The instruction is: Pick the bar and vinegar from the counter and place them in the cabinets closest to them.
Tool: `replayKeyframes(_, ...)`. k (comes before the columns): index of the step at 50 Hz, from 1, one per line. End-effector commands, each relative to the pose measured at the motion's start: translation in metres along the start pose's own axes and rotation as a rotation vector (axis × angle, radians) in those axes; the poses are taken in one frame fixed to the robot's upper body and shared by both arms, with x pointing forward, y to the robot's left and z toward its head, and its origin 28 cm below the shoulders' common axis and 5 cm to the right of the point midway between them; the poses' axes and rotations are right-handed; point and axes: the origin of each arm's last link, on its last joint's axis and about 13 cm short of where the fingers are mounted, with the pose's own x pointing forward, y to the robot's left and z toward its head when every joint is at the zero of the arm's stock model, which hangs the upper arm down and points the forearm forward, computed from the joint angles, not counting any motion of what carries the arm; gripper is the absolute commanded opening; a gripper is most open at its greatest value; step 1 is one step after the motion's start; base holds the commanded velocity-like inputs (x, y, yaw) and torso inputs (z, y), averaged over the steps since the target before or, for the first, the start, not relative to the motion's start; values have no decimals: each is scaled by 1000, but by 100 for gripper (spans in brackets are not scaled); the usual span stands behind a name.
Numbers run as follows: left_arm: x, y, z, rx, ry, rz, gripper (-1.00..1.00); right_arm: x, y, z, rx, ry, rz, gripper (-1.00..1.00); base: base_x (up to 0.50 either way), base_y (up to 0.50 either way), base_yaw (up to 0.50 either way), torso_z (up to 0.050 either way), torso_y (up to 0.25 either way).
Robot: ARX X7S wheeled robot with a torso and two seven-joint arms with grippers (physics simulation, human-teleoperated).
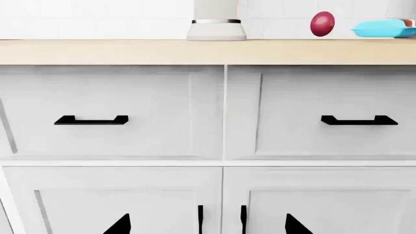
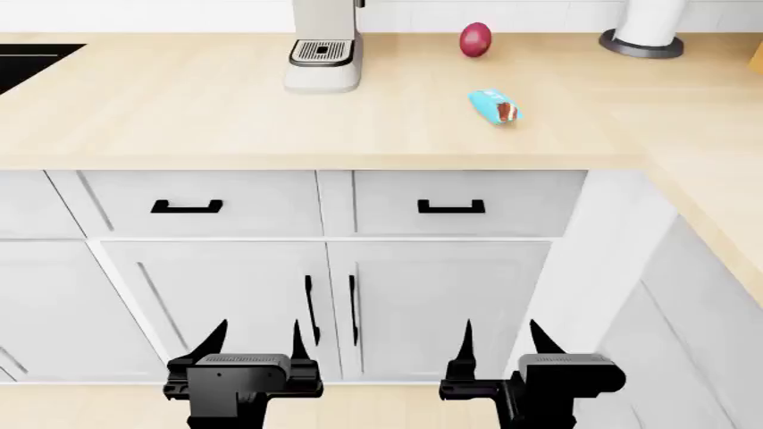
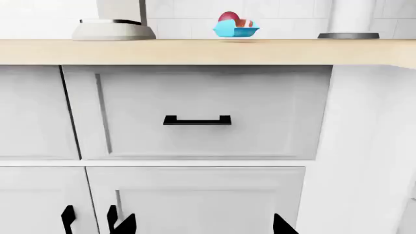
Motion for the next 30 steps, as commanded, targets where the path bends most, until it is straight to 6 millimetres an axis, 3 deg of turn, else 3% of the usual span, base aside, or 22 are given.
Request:
replayKeyframes(1, 1, 0, 2, 1, 3, 5, 100, 0, 1, 5, 52, -38, 12, 100, 0, 0, 0, 0, 0)
replayKeyframes(11, 15, 1, 61, 47, 15, -24, 100, 6, -3, 72, 60, -121, 24, 100, 0, 0, 0, 0, 0)
replayKeyframes(30, 48, 10, 179, 43, -217, -67, 100, 12, -15, 195, -132, -296, 29, 100, 5, 1, 0, 0, 0)
